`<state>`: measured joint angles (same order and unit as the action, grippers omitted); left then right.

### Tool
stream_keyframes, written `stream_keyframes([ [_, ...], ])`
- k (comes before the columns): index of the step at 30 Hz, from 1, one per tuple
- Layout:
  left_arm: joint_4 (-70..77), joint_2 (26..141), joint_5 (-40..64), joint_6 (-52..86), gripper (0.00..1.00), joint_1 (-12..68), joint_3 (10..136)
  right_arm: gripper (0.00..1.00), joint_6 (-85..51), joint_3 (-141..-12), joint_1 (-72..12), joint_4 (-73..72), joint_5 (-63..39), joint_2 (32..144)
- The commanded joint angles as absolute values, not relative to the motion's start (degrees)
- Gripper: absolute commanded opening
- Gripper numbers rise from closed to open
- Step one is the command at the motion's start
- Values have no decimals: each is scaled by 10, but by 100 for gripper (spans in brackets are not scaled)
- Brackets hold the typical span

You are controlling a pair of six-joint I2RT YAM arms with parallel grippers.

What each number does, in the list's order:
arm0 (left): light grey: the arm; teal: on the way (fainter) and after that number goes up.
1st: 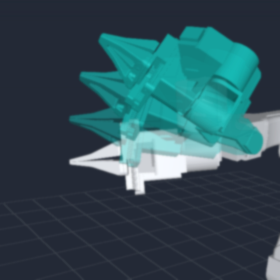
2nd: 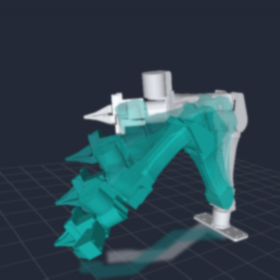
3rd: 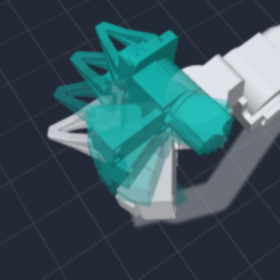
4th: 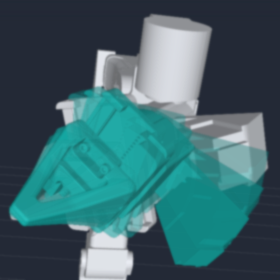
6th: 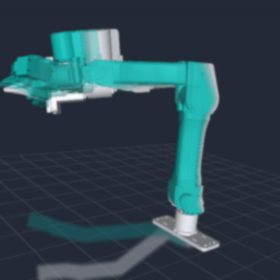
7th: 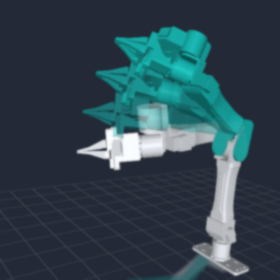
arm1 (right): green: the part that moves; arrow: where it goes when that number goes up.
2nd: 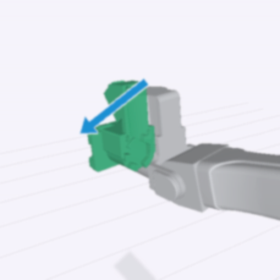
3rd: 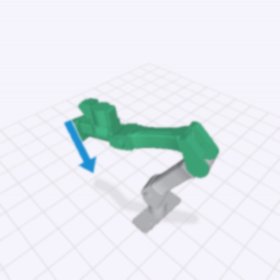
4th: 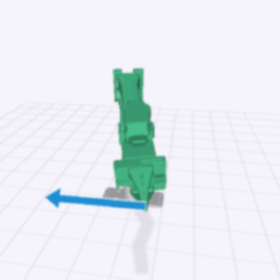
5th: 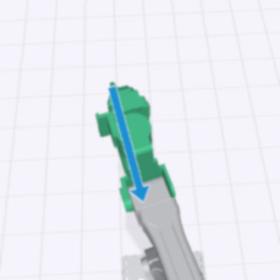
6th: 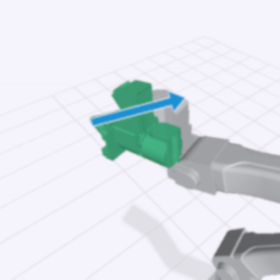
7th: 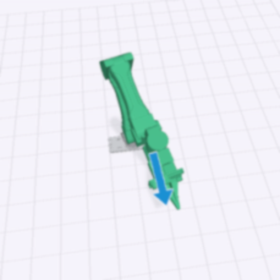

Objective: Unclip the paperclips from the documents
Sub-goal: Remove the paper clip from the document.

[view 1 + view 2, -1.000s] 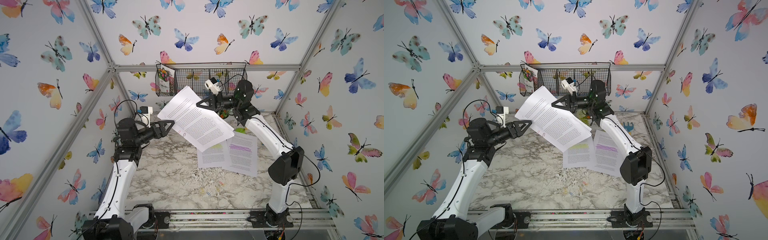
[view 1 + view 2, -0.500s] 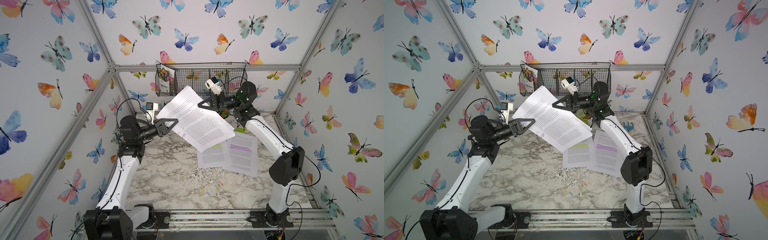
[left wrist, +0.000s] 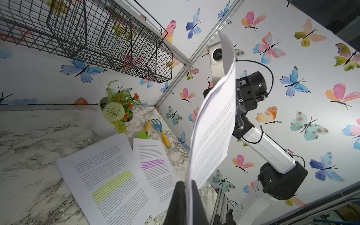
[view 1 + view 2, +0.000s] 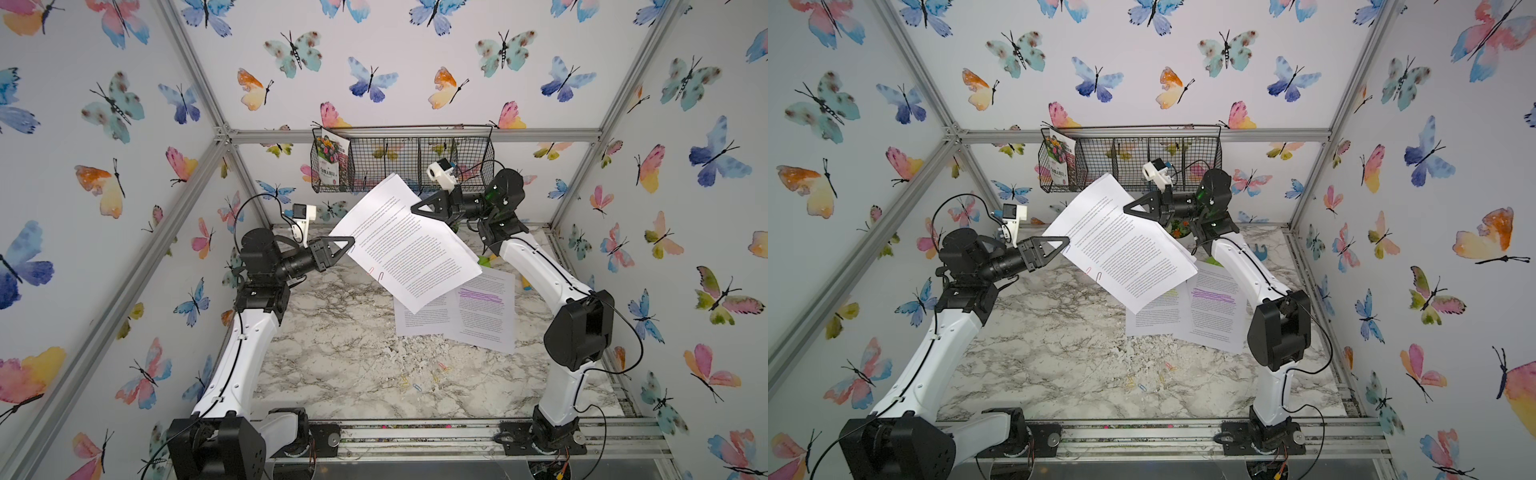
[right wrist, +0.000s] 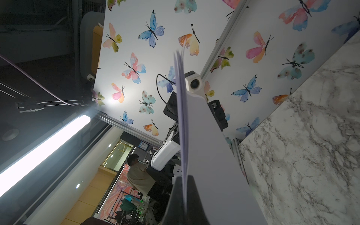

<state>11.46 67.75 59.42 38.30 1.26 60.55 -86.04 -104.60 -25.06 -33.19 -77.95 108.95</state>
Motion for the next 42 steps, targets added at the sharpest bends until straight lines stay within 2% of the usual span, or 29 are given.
stream_keyframes([
  [1, 117, 692, 618, 396, 6, 14, 617, 2, -872, -1043, -250, -378, -777, 1062],
  [4, 134, 701, 632, 413, 22, 18, 613, 2, -908, -1043, -250, -425, -773, 1068],
  [5, 134, 703, 635, 415, 22, 19, 613, 2, -924, -1043, -251, -446, -773, 1070],
  [10, 136, 701, 633, 414, 22, 20, 614, 2, -942, -1039, -251, -466, -772, 1070],
  [11, 134, 700, 633, 414, 19, 20, 614, 2, -941, -1037, -250, -466, -771, 1068],
  [13, 130, 699, 630, 411, 3, 20, 613, 2, -940, -1030, -250, -468, -768, 1067],
  [15, 123, 697, 624, 407, 0, 20, 613, 2, -940, -1024, -251, -469, -768, 1065],
  [28, 102, 695, 606, 398, 3, 20, 619, 2, -934, -987, -250, -469, -778, 1047],
  [34, 93, 699, 613, 396, 7, 20, 617, 2, -932, -977, -250, -471, -775, 1044],
  [37, 94, 699, 610, 397, 12, 20, 616, 2, -935, -977, -251, -474, -777, 1045],
  [42, 101, 700, 610, 404, 12, 20, 618, 2, -937, -967, -250, -479, -779, 1042],
])
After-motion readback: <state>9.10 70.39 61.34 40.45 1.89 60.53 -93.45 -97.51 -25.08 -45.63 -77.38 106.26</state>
